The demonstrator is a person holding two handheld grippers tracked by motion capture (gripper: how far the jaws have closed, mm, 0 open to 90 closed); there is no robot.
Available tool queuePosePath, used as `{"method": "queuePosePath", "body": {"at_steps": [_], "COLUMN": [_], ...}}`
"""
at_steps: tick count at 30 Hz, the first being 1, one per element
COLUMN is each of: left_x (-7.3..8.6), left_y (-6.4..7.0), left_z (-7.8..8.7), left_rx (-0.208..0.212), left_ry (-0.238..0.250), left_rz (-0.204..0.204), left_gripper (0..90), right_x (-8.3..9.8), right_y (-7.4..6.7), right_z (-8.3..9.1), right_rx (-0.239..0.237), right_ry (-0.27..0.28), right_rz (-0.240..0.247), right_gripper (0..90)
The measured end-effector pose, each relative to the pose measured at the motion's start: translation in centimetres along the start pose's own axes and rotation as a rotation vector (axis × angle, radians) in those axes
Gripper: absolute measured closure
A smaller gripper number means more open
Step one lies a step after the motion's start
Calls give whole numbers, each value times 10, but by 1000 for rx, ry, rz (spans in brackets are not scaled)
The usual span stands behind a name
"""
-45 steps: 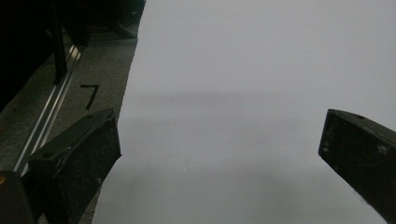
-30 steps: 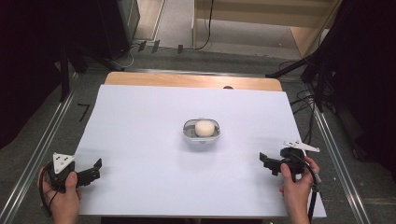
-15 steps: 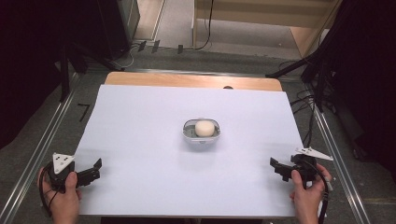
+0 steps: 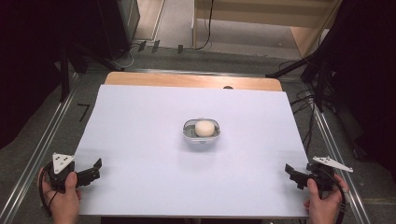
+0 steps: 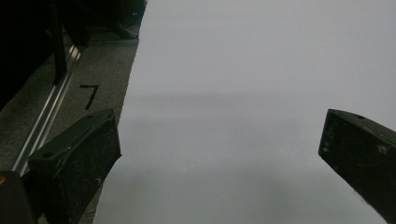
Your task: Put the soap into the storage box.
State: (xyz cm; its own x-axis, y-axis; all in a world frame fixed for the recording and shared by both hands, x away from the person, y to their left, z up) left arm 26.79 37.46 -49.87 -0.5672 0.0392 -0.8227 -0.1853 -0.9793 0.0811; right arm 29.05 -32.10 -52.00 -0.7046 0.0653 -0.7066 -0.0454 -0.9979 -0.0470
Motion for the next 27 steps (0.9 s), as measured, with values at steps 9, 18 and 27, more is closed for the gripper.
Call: {"method": "queuePosePath", "body": {"at_steps": [9,18,27], "left_x": [0,0,0], "left_y": [0,0,0], "left_z": [0,0,0], "left_rx": [0,2,4], "left_ry": [1,0,1], "left_rz": [0,1,3], "left_gripper": [0,0,0], "right_x": [6,13,17], "right_y": [18,30,28], "right_z": [8,11,11], "right_rx": [14,25,25], "right_ry": [13,20,22], "right_rz": [-22,-29,-25], "right_gripper": [134,134,134]}}
Point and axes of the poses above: each handheld gripper's, and its own axes: z roughly backward along the jaws, x roughly out of its underside, y roughly to its right, the point moved 6 cm from there along -z, roughly forward along the jaws, and after that the axes turned 11 degrees about x, right-handed, at the moved point
